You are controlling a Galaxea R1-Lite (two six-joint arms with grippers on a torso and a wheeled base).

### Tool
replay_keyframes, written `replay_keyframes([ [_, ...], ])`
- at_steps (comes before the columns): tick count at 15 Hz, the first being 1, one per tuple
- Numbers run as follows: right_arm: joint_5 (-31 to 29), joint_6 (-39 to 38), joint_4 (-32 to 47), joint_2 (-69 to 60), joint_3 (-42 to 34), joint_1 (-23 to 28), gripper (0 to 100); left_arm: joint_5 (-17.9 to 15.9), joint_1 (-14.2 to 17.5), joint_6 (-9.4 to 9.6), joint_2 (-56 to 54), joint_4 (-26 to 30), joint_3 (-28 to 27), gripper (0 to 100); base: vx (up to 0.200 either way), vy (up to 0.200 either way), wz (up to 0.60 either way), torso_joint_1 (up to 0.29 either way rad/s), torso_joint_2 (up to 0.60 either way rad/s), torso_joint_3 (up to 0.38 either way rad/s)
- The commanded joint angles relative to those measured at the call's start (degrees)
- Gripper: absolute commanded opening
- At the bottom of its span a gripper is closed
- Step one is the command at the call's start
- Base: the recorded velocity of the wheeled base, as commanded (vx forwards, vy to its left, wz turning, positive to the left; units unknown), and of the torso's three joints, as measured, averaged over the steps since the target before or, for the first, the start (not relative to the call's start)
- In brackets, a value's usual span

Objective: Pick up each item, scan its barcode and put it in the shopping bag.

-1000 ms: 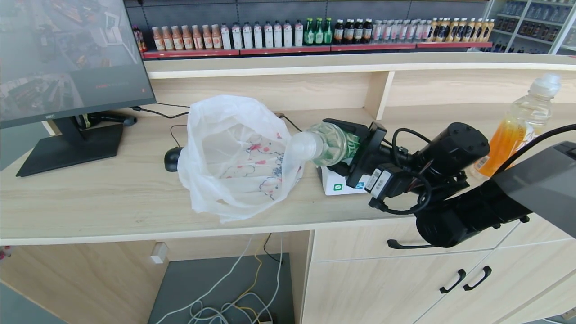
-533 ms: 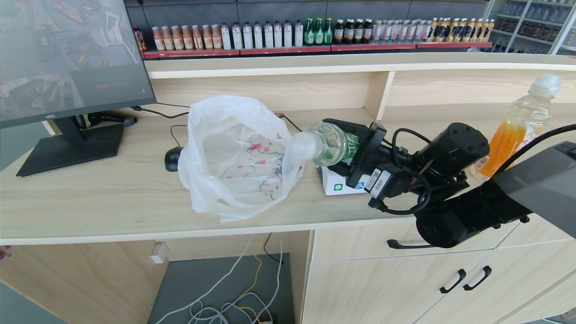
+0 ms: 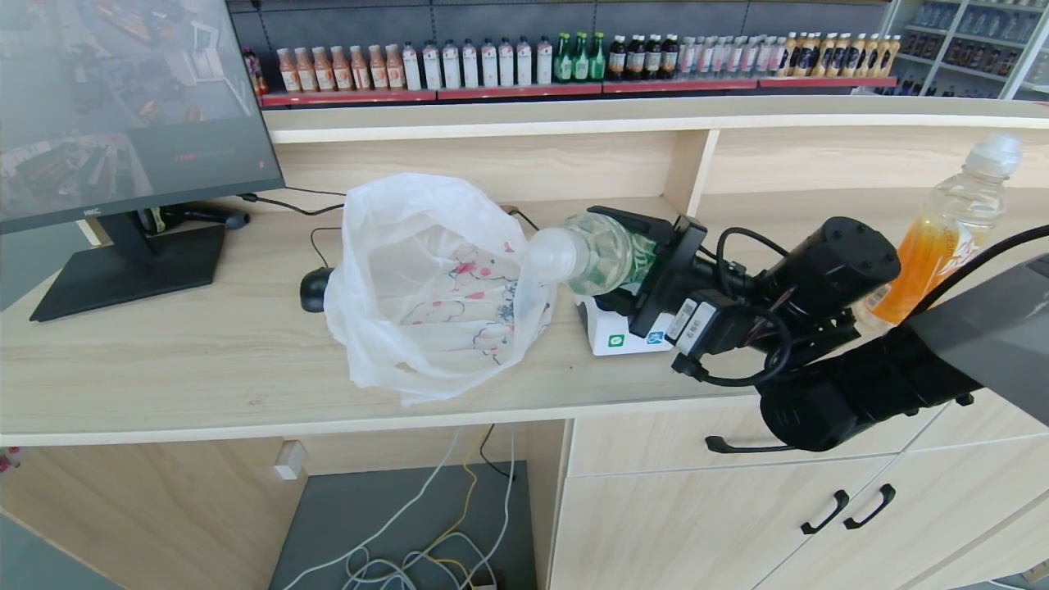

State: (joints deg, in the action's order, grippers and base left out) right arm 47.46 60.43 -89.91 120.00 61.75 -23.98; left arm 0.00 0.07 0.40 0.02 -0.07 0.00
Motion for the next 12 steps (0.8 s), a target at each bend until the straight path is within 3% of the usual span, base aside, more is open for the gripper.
replay_keyframes([
  [1, -1.2, -1.3, -0.1, -2.8, 0.0, -0.7, 0, 0.1, 0.0, -0.05, 0.0, 0.0, 0.0, 100, 0.000, 0.000, 0.00, 0.000, 0.00, 0.000],
  [4, -5.6, -6.4, -0.1, -6.1, -0.3, -4.5, 0, 0.0, 0.0, 0.04, 0.0, 0.0, 0.0, 100, 0.000, 0.000, 0.00, 0.000, 0.00, 0.000],
  [9, -10.8, -12.5, -0.1, -11.8, -2.6, -4.8, 0, 0.0, 0.0, 0.04, 0.0, 0.0, 0.0, 100, 0.000, 0.000, 0.00, 0.000, 0.00, 0.000],
  [12, -14.9, -18.4, -0.1, -15.2, -8.2, -5.4, 0, 0.0, 0.0, 0.04, 0.0, 0.0, 0.0, 100, 0.000, 0.000, 0.00, 0.000, 0.00, 0.000],
])
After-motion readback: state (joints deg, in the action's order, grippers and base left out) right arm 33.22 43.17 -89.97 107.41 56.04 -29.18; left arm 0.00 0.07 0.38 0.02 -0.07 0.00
